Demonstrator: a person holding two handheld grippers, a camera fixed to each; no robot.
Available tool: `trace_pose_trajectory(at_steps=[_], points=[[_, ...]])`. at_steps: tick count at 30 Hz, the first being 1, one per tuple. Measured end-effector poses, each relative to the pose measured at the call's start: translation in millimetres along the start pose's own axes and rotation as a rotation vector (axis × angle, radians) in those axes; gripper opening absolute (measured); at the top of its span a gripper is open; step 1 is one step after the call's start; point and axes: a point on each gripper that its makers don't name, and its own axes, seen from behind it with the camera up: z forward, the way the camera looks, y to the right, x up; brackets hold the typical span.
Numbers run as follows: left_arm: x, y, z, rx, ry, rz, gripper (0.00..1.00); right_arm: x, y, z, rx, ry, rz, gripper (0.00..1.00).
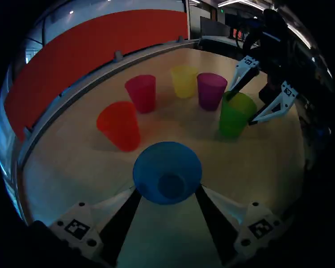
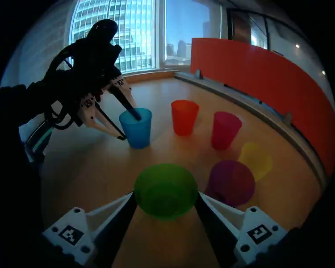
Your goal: Pour water
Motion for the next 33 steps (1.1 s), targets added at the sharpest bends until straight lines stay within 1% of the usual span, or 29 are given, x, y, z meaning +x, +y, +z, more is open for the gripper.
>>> trace_pose_trajectory(at_steps=[5,10,13,18,27,33], points=[[-2,1.1,-1.8,0.0,0.0,-0.003,0.87,-2,-1,-1.0,0.0,-0.005,0.001,0.92],[-5,1.6,-3.9,0.002,-0.001,-0.004,0.87,-5,-3,-2.3,0.001,-0.01,0.011,0.96],[-8,1.2,-5.8,0.007,-0.003,-0.006,0.87,-6,-3,-4.4,-0.005,-0.008,0.017,1.0],[-13,0.7,-10.1,0.012,-0.003,-0.019,0.87,-9,-1,-10.2,-0.019,-0.006,0.02,1.0],[-23,-4.0,-20.6,0.039,-0.003,-0.041,0.87,-14,1,-23.6,-0.045,0.002,0.023,1.0],[-27,-7.3,-28.6,0.061,0.011,-0.059,0.87,-14,-1,-32.6,-0.061,0.018,0.027,1.0]])
